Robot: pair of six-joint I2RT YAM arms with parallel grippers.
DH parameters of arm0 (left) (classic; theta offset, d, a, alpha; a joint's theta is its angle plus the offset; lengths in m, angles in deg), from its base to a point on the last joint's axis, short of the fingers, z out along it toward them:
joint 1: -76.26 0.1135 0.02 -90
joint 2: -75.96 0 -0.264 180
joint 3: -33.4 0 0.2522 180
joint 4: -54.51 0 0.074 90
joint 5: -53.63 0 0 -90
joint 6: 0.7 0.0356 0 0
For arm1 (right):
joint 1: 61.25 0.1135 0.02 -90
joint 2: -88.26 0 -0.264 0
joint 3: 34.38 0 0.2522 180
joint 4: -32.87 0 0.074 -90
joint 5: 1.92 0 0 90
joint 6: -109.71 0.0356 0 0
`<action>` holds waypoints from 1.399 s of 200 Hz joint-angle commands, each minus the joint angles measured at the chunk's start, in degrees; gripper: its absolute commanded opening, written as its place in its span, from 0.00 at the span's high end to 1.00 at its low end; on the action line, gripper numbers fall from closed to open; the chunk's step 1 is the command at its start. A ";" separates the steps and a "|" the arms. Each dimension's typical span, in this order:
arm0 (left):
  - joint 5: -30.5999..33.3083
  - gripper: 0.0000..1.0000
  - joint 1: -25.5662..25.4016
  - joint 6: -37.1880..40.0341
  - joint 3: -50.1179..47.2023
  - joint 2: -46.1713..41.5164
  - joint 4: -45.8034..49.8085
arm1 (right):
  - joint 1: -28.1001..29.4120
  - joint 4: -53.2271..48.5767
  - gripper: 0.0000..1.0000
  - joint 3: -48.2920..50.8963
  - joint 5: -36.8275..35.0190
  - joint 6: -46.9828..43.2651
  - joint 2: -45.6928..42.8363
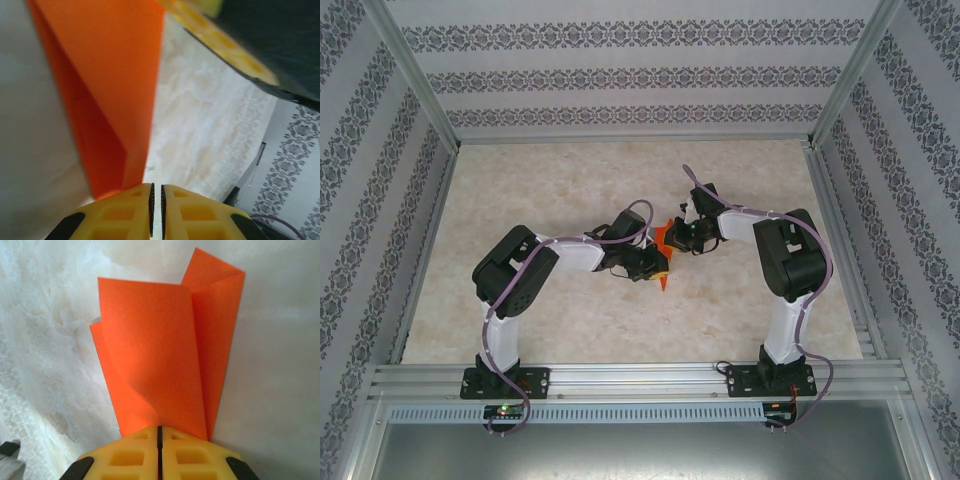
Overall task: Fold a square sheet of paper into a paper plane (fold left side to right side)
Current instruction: Fold the wing for the fifth time at the center of the table.
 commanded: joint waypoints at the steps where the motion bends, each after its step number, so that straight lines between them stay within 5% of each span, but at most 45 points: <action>1: 1.77 0.84 -0.57 2.60 0.71 0.49 3.70 | 0.11 -4.75 0.92 0.79 -3.14 -1.16 2.64; 150: 3.28 0.86 -1.87 2.69 0.04 1.97 5.68 | 0.07 -2.01 0.93 1.01 -1.61 -0.09 1.65; 280: 8.39 0.94 -3.38 4.49 1.44 3.11 13.83 | -1.29 4.46 1.00 12.91 4.58 0.26 -16.74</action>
